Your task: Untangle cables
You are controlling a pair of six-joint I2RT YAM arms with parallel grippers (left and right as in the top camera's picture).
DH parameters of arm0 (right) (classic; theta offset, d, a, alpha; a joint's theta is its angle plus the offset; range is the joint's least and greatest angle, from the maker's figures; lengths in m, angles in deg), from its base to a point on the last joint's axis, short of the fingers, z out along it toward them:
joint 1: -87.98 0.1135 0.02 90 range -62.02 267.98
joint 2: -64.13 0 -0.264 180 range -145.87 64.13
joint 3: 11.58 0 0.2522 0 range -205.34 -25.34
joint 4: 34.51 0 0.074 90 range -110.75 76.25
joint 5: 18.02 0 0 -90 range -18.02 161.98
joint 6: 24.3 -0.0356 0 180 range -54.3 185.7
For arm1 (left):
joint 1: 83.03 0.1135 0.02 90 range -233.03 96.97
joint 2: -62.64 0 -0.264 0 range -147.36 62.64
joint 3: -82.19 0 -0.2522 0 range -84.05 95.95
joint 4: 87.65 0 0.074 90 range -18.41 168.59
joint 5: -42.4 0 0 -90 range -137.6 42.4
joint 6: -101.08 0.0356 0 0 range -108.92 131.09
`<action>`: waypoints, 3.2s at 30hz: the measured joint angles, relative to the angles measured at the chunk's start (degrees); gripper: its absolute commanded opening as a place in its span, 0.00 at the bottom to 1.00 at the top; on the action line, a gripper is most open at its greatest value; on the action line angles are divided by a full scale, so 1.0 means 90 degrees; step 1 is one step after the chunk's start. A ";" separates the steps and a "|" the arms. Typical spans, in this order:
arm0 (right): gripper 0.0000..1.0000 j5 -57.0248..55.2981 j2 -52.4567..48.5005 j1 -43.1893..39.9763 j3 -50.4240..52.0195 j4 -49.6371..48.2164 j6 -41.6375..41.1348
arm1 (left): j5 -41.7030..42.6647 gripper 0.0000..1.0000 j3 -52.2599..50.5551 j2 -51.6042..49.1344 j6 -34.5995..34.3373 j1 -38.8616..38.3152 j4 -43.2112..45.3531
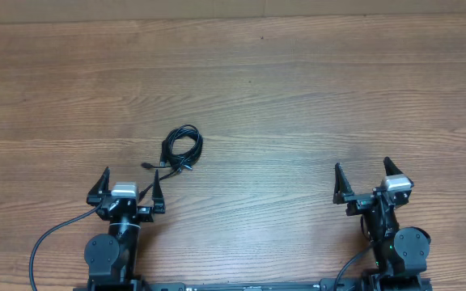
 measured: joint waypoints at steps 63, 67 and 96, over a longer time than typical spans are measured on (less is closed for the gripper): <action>1.00 0.0002 0.0002 0.0000 0.0000 0.0002 0.0000 | 0.0080 1.00 0.0000 0.0000 -0.0002 0.0000 0.0012; 1.00 0.0000 0.0000 0.0000 0.0000 0.0000 0.0000 | 0.0097 1.00 0.0000 0.0000 0.0000 0.0000 0.0015; 1.00 0.0002 0.0000 0.0000 0.0000 0.0005 -0.0002 | 0.0102 1.00 0.0007 0.0000 -0.0005 0.0000 -0.0010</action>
